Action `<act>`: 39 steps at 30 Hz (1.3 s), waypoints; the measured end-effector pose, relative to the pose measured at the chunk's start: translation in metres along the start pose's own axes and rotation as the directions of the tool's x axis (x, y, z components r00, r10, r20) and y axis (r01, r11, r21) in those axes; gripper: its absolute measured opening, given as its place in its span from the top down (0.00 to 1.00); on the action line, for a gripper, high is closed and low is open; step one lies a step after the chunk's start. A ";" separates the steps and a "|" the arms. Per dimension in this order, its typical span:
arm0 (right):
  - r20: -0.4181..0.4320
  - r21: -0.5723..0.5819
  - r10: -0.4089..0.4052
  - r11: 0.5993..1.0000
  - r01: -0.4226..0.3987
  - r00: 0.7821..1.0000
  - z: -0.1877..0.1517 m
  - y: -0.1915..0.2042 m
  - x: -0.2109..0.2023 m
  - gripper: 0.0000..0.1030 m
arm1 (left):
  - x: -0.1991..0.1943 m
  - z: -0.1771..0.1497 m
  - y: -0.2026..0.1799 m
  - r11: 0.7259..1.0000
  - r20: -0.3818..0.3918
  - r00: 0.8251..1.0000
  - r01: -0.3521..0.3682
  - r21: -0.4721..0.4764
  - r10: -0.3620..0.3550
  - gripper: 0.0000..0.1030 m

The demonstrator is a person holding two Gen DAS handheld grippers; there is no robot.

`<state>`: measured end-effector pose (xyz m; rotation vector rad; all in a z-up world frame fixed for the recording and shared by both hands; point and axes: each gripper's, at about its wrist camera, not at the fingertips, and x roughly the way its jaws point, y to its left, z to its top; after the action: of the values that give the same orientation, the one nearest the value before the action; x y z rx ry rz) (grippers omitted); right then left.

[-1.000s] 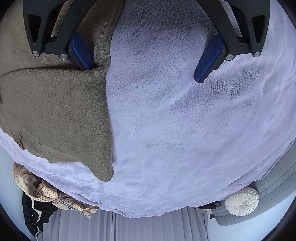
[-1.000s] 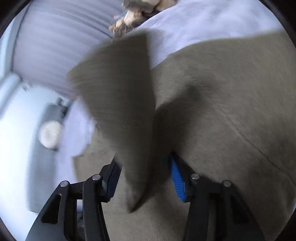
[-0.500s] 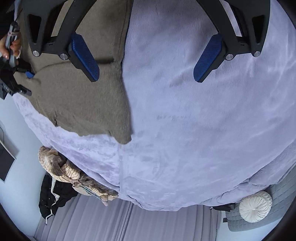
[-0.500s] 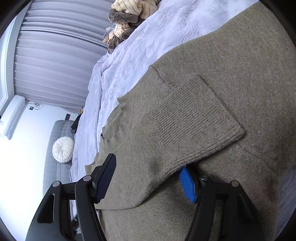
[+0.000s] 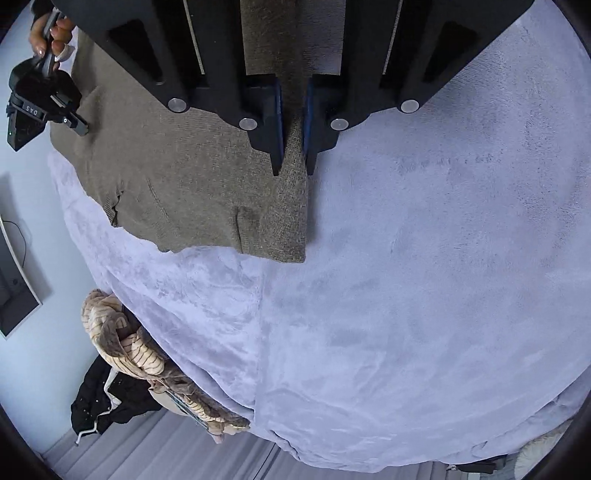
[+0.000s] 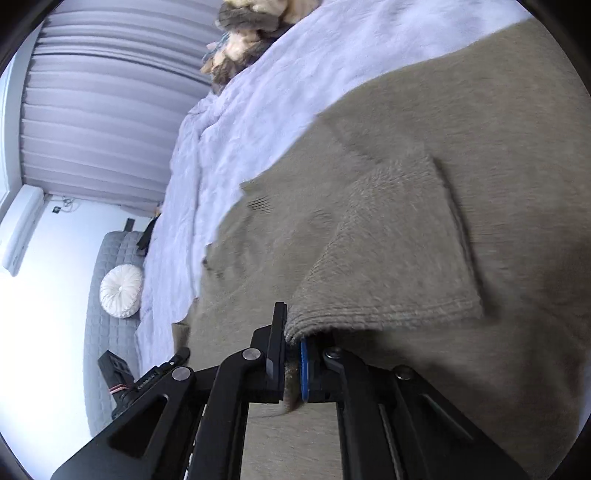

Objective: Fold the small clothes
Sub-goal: 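Fold the side edge over the folded sleeve toward the collar line, release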

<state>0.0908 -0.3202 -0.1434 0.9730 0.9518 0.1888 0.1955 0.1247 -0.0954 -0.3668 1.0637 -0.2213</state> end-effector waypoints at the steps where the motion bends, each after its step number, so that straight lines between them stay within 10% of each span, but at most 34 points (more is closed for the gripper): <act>1: 0.000 -0.030 0.021 0.999 -0.021 1.000 0.000 0.009 0.002 0.94 | 0.003 -0.001 0.004 1.000 -0.009 1.000 -0.011 0.007 0.011 0.90; 8: 0.037 -0.160 -0.184 0.969 0.187 0.982 -0.002 0.000 0.008 0.93 | 0.009 -0.007 0.023 0.999 0.012 1.000 -0.019 -0.043 0.019 0.87; 12: 0.033 -0.095 -0.140 0.985 0.143 0.990 -0.007 -0.030 -0.021 0.90 | -0.020 -0.006 0.036 0.987 0.070 0.986 -0.147 -0.064 0.152 0.87; 18: 0.038 -0.057 -0.076 0.995 0.078 0.996 -0.006 -0.034 -0.042 0.58 | -0.056 -0.027 0.033 0.998 0.072 0.995 -0.059 -0.035 0.061 0.87; 32: 0.134 -0.102 -0.262 0.956 0.276 0.956 -0.023 -0.013 -0.069 0.59 | -0.073 -0.081 -0.040 0.985 0.060 0.997 0.034 0.168 -0.044 0.87; 39: 0.140 -0.167 -0.218 0.956 0.240 0.966 -0.024 0.006 -0.062 0.59 | -0.029 -0.099 -0.038 0.925 0.036 0.970 -0.242 0.293 0.242 0.87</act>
<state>0.0376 -0.3344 -0.1063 0.6906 0.9113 0.0200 0.0945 0.0819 -0.0999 0.0360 1.0479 -0.1558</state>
